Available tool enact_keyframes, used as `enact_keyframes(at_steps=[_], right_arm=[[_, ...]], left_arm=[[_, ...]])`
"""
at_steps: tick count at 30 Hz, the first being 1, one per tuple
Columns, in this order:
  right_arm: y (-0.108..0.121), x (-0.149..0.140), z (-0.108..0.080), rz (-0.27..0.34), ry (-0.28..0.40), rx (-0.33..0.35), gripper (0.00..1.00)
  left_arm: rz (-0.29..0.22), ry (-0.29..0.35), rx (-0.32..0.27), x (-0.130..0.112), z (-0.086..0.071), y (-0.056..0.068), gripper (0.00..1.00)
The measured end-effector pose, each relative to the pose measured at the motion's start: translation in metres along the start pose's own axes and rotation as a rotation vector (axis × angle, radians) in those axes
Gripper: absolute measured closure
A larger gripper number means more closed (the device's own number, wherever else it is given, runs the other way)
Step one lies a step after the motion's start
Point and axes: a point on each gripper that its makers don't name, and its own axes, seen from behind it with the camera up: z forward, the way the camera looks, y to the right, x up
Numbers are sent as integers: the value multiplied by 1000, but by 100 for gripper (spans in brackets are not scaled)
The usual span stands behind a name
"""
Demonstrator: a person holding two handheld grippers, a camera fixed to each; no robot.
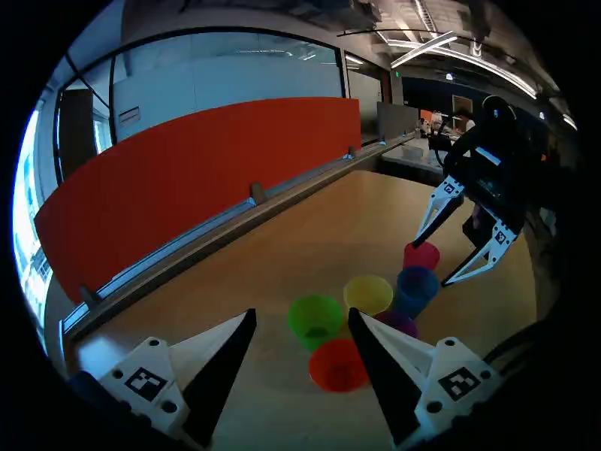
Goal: Pour water
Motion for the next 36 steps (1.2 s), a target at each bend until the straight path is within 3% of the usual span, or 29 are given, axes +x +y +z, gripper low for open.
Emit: enact_keyframes(at_steps=[15,36], right_arm=[[-9,-17,23,7,-48,42,0],[-7,-27,36,-20,-94,44,0]], left_arm=[[1,-12,-6,-5,5,1,10],[0,-12,4,-8,5,-3,10]])
